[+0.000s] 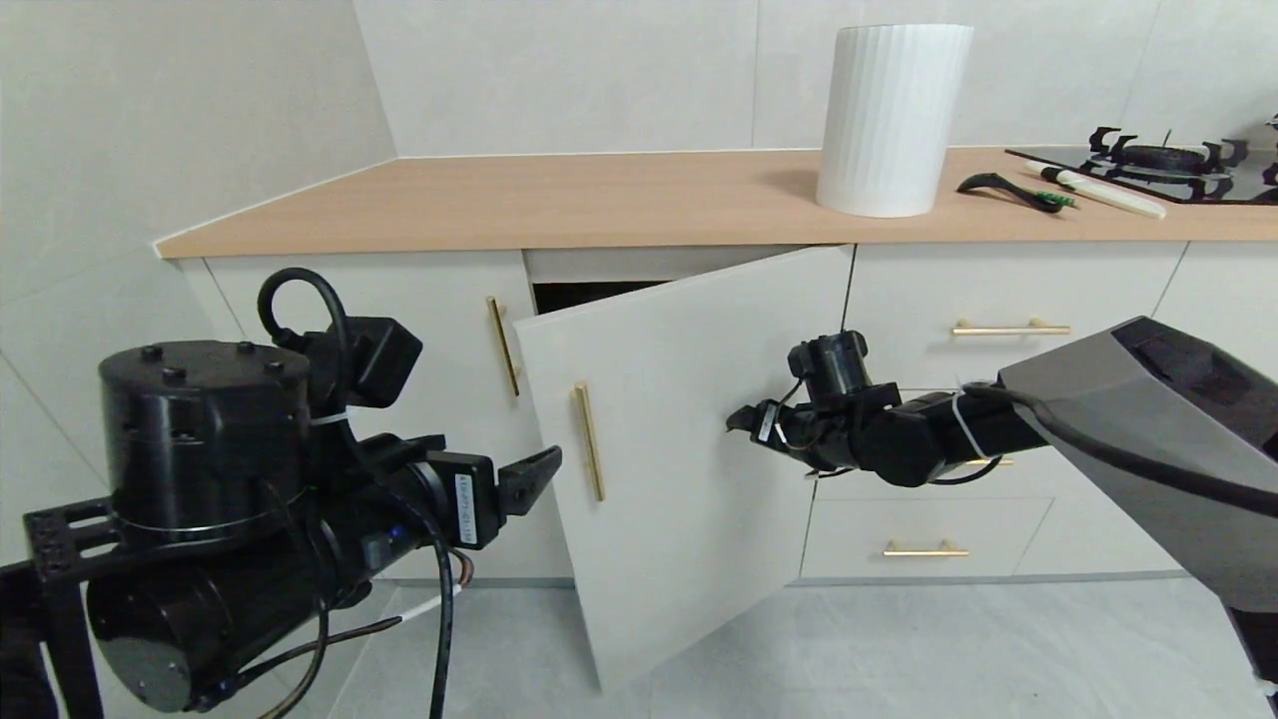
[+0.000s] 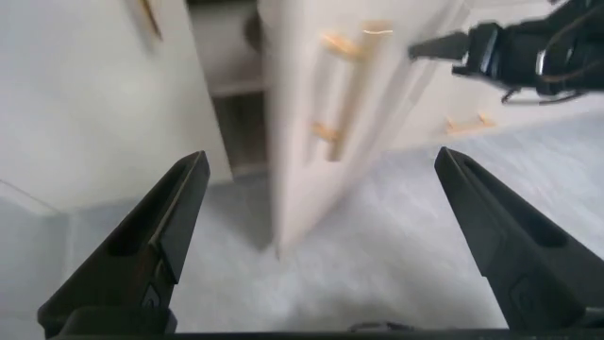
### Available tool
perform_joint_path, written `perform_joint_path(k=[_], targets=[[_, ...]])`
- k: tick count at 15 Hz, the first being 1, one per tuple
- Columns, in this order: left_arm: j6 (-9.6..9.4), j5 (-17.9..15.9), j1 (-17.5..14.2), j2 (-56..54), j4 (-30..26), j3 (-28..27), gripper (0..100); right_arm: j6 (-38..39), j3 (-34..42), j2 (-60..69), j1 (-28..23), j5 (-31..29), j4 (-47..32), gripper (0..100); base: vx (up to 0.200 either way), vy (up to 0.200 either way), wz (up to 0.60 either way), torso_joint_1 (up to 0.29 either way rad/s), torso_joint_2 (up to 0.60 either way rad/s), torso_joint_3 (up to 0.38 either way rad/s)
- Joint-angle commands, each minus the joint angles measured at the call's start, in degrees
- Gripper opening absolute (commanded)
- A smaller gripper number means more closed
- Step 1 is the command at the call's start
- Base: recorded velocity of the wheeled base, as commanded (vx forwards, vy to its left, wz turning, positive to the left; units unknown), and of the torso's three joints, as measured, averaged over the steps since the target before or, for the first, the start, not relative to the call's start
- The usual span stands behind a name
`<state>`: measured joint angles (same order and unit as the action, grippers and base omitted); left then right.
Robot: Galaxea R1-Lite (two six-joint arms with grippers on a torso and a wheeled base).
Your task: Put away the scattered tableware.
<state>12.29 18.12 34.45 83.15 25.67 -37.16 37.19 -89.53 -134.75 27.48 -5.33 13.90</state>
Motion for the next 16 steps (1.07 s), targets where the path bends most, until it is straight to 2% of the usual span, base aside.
perform_joint_path(k=[1,2,3,7,9,13,16], targets=[[-2.71,3.6,0.0,-3.6,0.0,0.1,100,1.8,-2.4,-1.8,-0.1,-0.1,0.0,100,0.000,0.000,0.00,0.000,0.00,0.000],[-4.64,5.0,0.0,-5.1,0.0,0.1,100,4.1,-4.7,-3.1,-0.2,-0.4,0.0,100,0.000,0.000,0.00,0.000,0.00,0.000],[-5.78,5.4,0.0,-6.4,0.0,0.2,100,6.4,-7.1,-4.3,-0.3,-1.1,0.0,100,0.000,0.000,0.00,0.000,0.00,0.000],[-5.70,5.2,0.0,-6.5,0.0,0.2,100,8.4,-10.2,-5.4,-1.4,-3.3,0.1,100,0.000,0.000,0.00,0.000,0.00,0.000],[-5.52,5.1,0.0,-5.5,0.0,0.2,100,11.6,-14.2,-7.4,-2.2,-4.4,0.3,100,0.000,0.000,0.00,0.000,0.00,0.000],[-5.34,5.1,0.0,-4.7,0.0,0.2,100,11.7,-18.1,-9.7,-3.2,-7.8,0.3,100,0.000,0.000,0.00,0.000,0.00,0.000],[-5.34,5.1,0.0,-4.6,0.0,0.2,100,12.1,-19.1,-9.7,-3.7,-8.1,0.3,100,0.000,0.000,0.00,0.000,0.00,0.000]])
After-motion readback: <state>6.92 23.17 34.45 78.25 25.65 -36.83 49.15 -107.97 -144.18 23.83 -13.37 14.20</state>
